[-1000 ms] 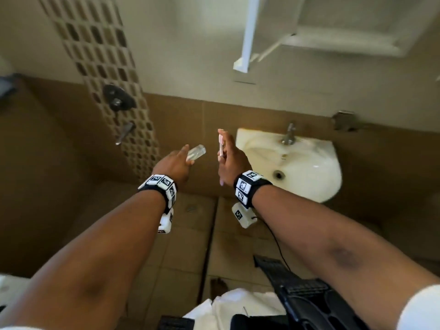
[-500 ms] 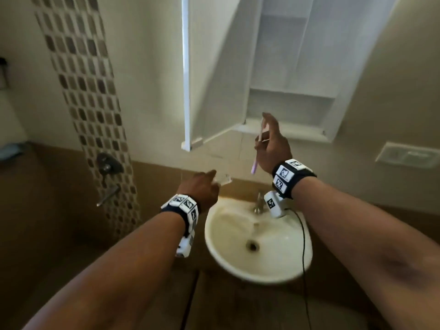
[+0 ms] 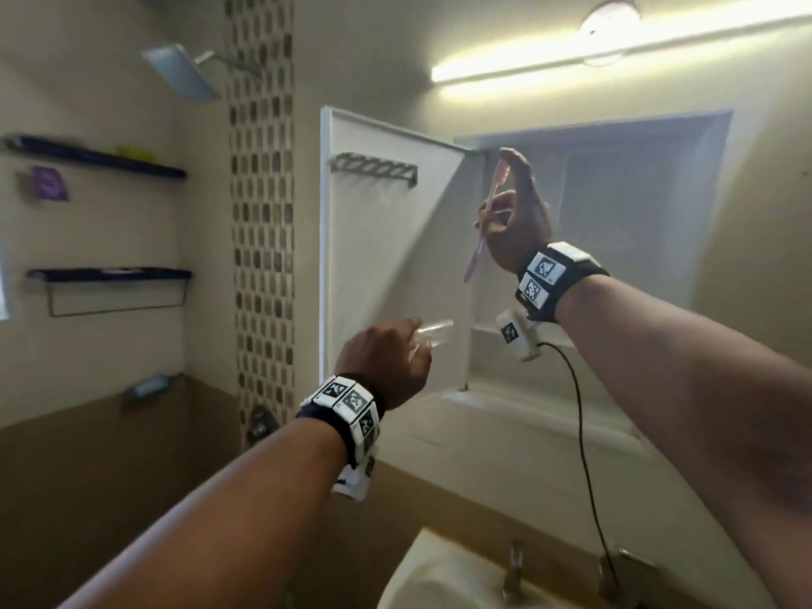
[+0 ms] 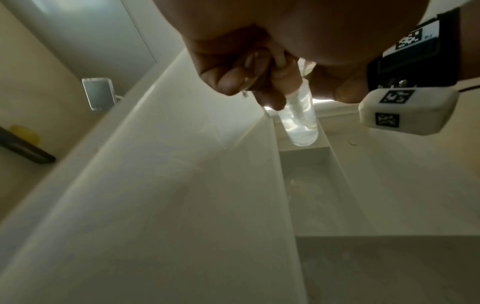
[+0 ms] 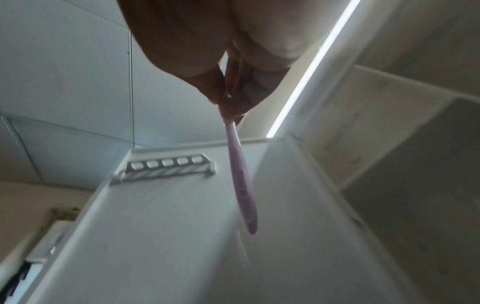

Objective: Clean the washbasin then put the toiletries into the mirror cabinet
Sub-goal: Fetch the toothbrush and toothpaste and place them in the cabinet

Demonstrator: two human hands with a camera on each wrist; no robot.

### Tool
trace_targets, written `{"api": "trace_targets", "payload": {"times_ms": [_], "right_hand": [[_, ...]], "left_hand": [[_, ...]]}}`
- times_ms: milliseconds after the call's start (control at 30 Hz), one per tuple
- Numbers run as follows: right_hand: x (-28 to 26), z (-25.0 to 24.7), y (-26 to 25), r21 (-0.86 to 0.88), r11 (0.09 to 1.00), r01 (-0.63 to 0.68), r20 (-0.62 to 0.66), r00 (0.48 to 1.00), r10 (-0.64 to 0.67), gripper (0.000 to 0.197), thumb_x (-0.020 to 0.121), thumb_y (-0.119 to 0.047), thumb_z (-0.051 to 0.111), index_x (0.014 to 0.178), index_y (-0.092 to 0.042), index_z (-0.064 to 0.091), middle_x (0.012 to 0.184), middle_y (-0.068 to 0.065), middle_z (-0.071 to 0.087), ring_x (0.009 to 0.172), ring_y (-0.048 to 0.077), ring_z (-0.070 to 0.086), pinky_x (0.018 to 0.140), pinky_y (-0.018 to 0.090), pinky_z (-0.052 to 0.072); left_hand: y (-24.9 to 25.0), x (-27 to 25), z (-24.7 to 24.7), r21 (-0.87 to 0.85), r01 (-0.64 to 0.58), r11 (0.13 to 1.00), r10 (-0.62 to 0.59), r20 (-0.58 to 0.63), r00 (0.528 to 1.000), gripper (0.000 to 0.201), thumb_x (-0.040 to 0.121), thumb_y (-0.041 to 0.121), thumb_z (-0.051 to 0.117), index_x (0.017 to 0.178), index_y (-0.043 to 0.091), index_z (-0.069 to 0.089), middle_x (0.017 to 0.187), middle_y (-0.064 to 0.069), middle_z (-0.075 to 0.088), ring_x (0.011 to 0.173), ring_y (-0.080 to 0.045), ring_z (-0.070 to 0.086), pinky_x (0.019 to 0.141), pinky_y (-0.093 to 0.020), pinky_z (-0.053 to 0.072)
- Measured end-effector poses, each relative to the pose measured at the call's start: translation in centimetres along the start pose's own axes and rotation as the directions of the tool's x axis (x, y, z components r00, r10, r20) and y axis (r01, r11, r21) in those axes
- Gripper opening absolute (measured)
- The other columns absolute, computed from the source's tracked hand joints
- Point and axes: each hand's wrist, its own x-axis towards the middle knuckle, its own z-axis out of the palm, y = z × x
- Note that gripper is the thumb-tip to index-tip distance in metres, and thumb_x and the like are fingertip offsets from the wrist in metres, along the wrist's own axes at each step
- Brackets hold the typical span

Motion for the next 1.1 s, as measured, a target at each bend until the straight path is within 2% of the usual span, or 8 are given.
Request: {"api": "trace_targets", "payload": {"times_ms": [100, 300, 400, 467, 533, 633, 900, 1100], "right_hand": [[4.3, 0.3, -2.1, 0.073, 0.996, 0.051, -0.089, 0.995, -0.045, 0.072, 0.09, -0.004, 0.056, 0.144, -0.045, 0.03, 0.091, -0.002, 0.068, 0.075, 0.007, 0.07, 0.054, 0.018, 0.054], [12.0, 1.2, -5.9, 0.094, 0.991, 0.097, -0.114, 0.99, -0.086, 0.04, 0.09, -0.017, 0.057, 0.129, -0.026, 0.053, 0.108, 0.01, 0.069, 0.091, 0.021, 0.069, 0.081, 0.039, 0.059], [13.2, 1.7, -7.5, 0.167, 0.961, 0.218, -0.201, 0.962, -0.183, 0.065, 0.089, -0.002, 0.057, 0.141, -0.035, 0.034, 0.123, 0.018, 0.064, 0.078, 0.004, 0.068, 0.061, 0.017, 0.056], [13.6, 2.2, -7.9, 0.202, 0.949, 0.24, -0.218, 0.956, -0.195, 0.078, 0.086, 0.005, 0.059, 0.151, -0.026, 0.028, 0.128, 0.011, 0.061, 0.076, 0.001, 0.067, 0.059, 0.017, 0.057], [14.0, 3.0, -7.8, 0.212, 0.956, 0.205, -0.178, 0.969, -0.168, 0.081, 0.086, 0.006, 0.061, 0.152, -0.025, 0.027, 0.11, -0.008, 0.062, 0.078, 0.006, 0.069, 0.061, 0.024, 0.06], [15.4, 4.1, -7.4, 0.205, 0.965, 0.166, -0.089, 0.985, -0.151, 0.08, 0.087, 0.0, 0.063, 0.151, -0.033, 0.028, 0.095, -0.003, 0.069, 0.075, 0.01, 0.072, 0.06, 0.029, 0.062], [19.0, 4.3, -7.2, 0.1, 0.995, 0.013, 0.216, 0.976, -0.034, 0.074, 0.089, -0.001, 0.061, 0.151, -0.021, 0.029, 0.117, 0.004, 0.061, 0.079, 0.012, 0.067, 0.059, 0.018, 0.058], [18.9, 4.9, -8.1, 0.129, 0.989, -0.078, 0.282, 0.959, 0.039, 0.082, 0.087, 0.008, 0.062, 0.145, -0.042, 0.034, 0.131, 0.015, 0.055, 0.082, 0.025, 0.073, 0.061, 0.029, 0.061]], "left_hand": [[0.2, 2.2, -2.8, 0.05, 0.029, 0.998, -0.025, -0.071, 0.997, 0.044, 0.088, 0.042, 0.057, 0.128, 0.027, 0.065, 0.103, -0.005, 0.075, 0.092, -0.033, 0.07, 0.078, -0.04, 0.057], [-0.5, 3.8, -5.7, 0.106, 0.105, 0.989, -0.087, -0.162, 0.983, 0.038, 0.09, 0.041, 0.057, 0.122, 0.023, 0.066, 0.098, -0.006, 0.074, 0.091, -0.034, 0.069, 0.077, -0.042, 0.058], [-1.2, 3.8, -5.9, 0.109, 0.115, 0.987, -0.094, -0.184, 0.978, 0.038, 0.092, 0.039, 0.059, 0.125, 0.021, 0.066, 0.101, -0.006, 0.075, 0.093, -0.033, 0.069, 0.078, -0.04, 0.057], [-1.4, 3.8, -5.9, 0.125, 0.121, 0.985, -0.096, -0.186, 0.978, 0.042, 0.092, 0.04, 0.059, 0.13, 0.024, 0.065, 0.102, -0.002, 0.075, 0.093, -0.031, 0.069, 0.077, -0.037, 0.056], [-1.7, 3.9, -5.8, 0.133, 0.118, 0.984, -0.092, -0.186, 0.978, 0.046, 0.093, 0.043, 0.057, 0.135, 0.025, 0.062, 0.103, 0.001, 0.075, 0.091, -0.027, 0.069, 0.076, -0.034, 0.056], [-2.4, 4.3, -5.9, 0.147, 0.105, 0.984, -0.076, -0.189, 0.979, 0.047, 0.093, 0.045, 0.056, 0.136, 0.026, 0.061, 0.102, 0.003, 0.074, 0.09, -0.025, 0.07, 0.076, -0.034, 0.057], [-3.1, 5.3, -6.0, 0.162, 0.048, 0.986, -0.013, -0.209, 0.978, 0.049, 0.094, 0.045, 0.055, 0.138, 0.025, 0.059, 0.099, 0.006, 0.072, 0.086, -0.021, 0.069, 0.076, -0.034, 0.058], [-4.0, 5.2, -5.7, 0.195, 0.035, 0.98, -0.001, -0.173, 0.985, 0.049, 0.094, 0.045, 0.054, 0.139, 0.027, 0.058, 0.099, 0.006, 0.071, 0.087, -0.021, 0.068, 0.076, -0.033, 0.056]]}}
